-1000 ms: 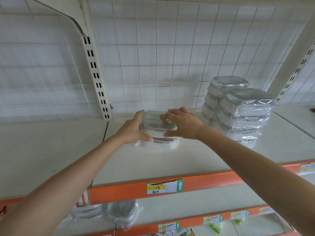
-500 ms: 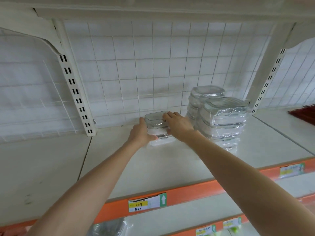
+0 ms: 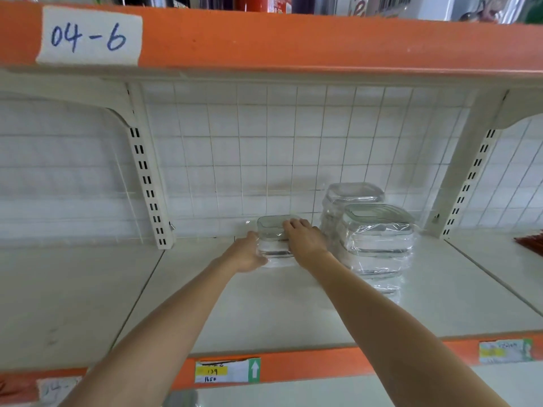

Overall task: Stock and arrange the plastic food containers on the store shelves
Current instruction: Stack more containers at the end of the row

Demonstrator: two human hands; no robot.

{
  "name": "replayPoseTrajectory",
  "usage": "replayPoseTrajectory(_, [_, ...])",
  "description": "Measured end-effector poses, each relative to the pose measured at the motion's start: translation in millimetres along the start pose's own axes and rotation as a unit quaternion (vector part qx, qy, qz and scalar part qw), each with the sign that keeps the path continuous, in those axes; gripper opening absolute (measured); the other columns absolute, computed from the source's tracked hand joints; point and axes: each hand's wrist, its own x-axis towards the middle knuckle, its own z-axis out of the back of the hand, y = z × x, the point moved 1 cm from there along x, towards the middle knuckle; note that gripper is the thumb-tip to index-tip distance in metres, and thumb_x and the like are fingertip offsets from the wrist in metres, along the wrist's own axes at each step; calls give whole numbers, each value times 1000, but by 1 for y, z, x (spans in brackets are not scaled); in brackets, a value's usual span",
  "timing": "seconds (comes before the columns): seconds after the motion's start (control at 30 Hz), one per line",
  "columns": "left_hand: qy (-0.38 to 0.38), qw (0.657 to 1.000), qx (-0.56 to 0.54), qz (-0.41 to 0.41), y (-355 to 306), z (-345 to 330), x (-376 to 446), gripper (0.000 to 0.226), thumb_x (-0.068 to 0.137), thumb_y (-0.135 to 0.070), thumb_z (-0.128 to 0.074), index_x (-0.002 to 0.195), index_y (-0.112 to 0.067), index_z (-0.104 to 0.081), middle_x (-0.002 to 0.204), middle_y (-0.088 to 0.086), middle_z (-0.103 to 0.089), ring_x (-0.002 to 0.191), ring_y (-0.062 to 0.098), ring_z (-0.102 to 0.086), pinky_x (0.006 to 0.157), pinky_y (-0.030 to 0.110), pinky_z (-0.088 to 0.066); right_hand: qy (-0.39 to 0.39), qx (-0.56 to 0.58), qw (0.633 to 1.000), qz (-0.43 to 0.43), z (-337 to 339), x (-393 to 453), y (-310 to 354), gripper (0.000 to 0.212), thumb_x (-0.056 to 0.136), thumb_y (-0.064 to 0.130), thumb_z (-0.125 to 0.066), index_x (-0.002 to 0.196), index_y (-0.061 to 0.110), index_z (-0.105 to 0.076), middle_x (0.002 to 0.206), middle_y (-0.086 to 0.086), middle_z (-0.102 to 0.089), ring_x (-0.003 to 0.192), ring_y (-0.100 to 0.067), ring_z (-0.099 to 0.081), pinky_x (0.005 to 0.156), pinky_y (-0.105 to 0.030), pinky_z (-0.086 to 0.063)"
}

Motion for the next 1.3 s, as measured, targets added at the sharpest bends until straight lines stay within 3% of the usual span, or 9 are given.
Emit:
replayPoseTrajectory(0.23, [-13, 990, 139, 8, 11, 12, -46, 62, 90, -31, -58, 142, -11, -29, 129, 15, -50, 118, 31, -50, 94, 38, -44, -3, -35, 999, 10, 2, 0, 1, 52, 90, 6, -50, 137, 12, -30, 140, -8, -37, 129, -25, -34, 96, -34, -37])
replayPoseTrajectory(0.4, [1, 983, 183, 25, 20, 16, -79, 57, 93, -33, -55, 143, -15, -33, 138, 12, -44, 124, 28, -45, 99, 36, -40, 4, -54, 998, 25, 13, -8, 5, 56, 89, 8, -50, 140, 8, -27, 143, -9, -35, 132, -25, -32, 102, -37, -33])
replayPoseTrajectory(0.5, [9, 978, 209, 12, 17, 24, -89, 52, 94, -33, -54, 140, -15, -39, 136, 11, -46, 123, 26, -46, 98, 34, -41, -4, -30, 996, 78, 21, -19, 9, 50, 88, 9, -51, 136, 9, -36, 138, -8, -40, 127, -26, -38, 100, -38, -36])
replayPoseTrajectory(0.63, [55, 963, 263, -25, 7, 29, -104, 48, 94, -33, -53, 138, -16, -41, 135, 11, -47, 121, 26, -46, 98, 37, -42, 110, 0, 974, 197, 27, -45, 17, 46, 92, 21, -52, 137, 16, -42, 137, -5, -43, 126, -24, -43, 102, -40, -38])
replayPoseTrajectory(0.73, [71, 945, 313, -57, 6, 27, -122, 44, 95, -30, -51, 136, -17, -43, 135, 9, -45, 120, 26, -47, 96, 37, -42, 155, -16, 967, 201, 31, -65, 27, 45, 93, 22, -53, 136, 16, -43, 135, -7, -48, 124, -25, -45, 98, -36, -39])
replayPoseTrajectory(0.87, [49, 929, 359, -80, 25, 23, -163, 31, 95, -26, -47, 123, -12, -49, 126, 9, -47, 113, 27, -49, 82, 31, -39, 175, -41, 960, 214, 37, -97, 59, 44, 94, 23, -52, 135, 15, -42, 134, -9, -47, 123, -25, -45, 96, -35, -40])
replayPoseTrajectory(1.07, [-2, 931, 359, -66, 85, 24, -244, 18, 91, -20, -45, 104, -12, -54, 109, 7, -54, 98, 27, -56, 70, 33, -39, 136, 21, 953, 269, 41, -161, 131, 36, 93, 23, -50, 128, 16, -47, 125, -6, -51, 116, -24, -49, 86, -31, -39])
replayPoseTrajectory(1.23, [55, 949, 309, -19, 139, 2, -298, 29, 94, -24, -50, 121, -14, -54, 128, 7, -54, 112, 23, -54, 87, 31, -45, 145, 41, 928, 340, 14, -220, 183, 40, 93, 21, -49, 133, 16, -44, 133, -3, -46, 124, -23, -45, 90, -35, -43])
replayPoseTrajectory(1.3, [74, 956, 284, 10, 152, -15, -313, 31, 94, -27, -50, 122, -14, -52, 125, 7, -54, 109, 23, -53, 83, 31, -44, 178, 50, 921, 344, -4, -236, 196, 43, 94, 23, -48, 136, 15, -42, 134, -5, -46, 125, -24, -44, 93, -38, -44])
